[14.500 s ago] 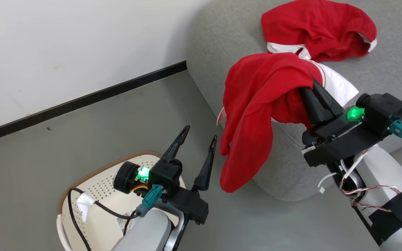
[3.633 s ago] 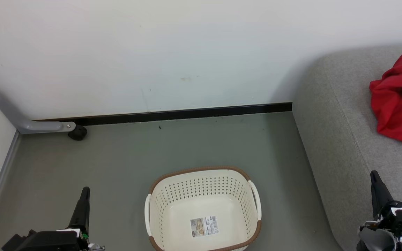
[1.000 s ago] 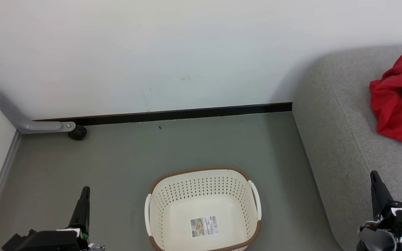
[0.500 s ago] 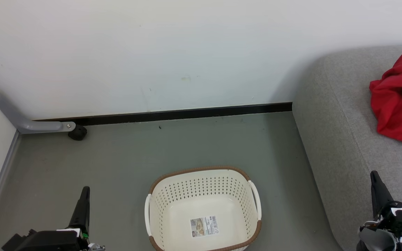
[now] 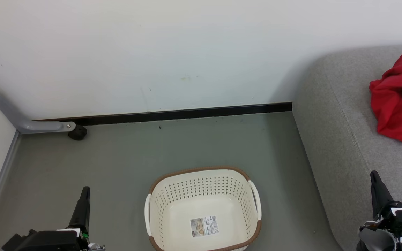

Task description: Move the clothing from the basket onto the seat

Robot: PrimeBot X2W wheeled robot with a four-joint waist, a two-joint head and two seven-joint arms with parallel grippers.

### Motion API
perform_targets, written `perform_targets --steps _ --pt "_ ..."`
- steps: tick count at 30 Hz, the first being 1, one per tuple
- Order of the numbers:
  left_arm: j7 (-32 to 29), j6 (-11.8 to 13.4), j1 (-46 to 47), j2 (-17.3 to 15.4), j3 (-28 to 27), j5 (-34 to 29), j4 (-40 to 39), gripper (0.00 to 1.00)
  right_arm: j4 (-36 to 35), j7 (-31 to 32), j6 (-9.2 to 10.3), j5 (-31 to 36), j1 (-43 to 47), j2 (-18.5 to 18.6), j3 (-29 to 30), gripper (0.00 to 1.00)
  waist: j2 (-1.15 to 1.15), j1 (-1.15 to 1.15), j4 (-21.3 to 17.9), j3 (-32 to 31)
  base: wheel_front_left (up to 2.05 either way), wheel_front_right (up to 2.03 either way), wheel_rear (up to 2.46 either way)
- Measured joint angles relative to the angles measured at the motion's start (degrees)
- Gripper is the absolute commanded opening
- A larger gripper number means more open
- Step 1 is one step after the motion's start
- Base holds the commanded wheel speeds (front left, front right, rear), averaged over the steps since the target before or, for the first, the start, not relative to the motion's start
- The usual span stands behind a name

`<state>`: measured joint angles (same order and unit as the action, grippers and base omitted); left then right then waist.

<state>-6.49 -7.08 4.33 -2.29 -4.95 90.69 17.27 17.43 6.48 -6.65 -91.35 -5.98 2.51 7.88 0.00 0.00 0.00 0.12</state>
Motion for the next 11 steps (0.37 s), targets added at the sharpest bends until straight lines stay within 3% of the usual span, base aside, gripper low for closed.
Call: perform_targets --steps 11 --pt "0.0 0.0 0.0 0.0 0.0 0.0 0.0 0.0 -0.01 0.0 0.0 -0.01 0.01 0.0 0.0 0.0 0.0 0.0 0.0 0.0 0.0 0.0 0.0"
